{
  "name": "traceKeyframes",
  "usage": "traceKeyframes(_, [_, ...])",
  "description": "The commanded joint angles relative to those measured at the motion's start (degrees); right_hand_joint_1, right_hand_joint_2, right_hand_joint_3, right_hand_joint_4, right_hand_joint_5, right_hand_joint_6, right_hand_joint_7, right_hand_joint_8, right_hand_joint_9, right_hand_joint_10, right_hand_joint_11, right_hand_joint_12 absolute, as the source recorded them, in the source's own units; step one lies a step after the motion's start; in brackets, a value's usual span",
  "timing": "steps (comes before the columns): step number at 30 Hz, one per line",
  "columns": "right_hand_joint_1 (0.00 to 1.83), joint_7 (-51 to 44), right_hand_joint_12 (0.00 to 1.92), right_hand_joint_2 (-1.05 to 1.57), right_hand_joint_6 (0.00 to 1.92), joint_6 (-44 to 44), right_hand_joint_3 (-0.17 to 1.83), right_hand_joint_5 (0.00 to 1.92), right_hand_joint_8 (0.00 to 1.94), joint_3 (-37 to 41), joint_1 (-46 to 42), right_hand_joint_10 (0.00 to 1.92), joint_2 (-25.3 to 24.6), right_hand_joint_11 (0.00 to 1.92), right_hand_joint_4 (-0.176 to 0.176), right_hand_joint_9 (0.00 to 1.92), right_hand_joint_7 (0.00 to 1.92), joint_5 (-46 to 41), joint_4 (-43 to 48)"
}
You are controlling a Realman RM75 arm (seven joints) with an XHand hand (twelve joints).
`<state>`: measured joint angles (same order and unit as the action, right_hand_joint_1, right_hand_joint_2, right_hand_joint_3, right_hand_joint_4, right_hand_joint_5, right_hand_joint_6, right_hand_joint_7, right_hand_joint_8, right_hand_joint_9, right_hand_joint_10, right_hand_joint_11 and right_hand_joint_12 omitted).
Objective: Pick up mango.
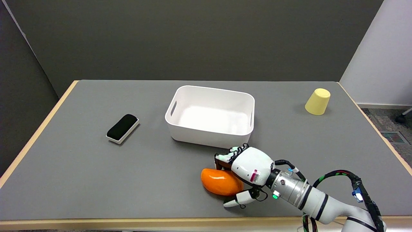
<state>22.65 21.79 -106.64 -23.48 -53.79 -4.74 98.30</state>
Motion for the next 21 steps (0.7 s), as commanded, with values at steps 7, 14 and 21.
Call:
traceKeyframes(7, [1.2, -3.1, 1.65, 1.1, 1.41, 8.3, 0.32, 0.61, 1.46, 8.2, -0.8, 1.32, 0.9, 0.67, -0.176, 0.85, 0.88, -2.4, 3.6])
traceKeyframes(14, [1.21, -3.1, 1.66, 1.07, 1.41, 21.6, 0.36, 0.62, 1.45, 10.6, -0.7, 1.33, 2.9, 0.68, -0.176, 0.85, 0.89, -10.3, 5.7])
traceKeyframes(21, [1.19, -4.4, 1.79, 1.05, 1.45, 25.4, 0.42, 0.71, 1.48, 9.2, 7.7, 1.43, 2.6, 0.64, -0.176, 0.85, 0.76, -13.2, 3.8])
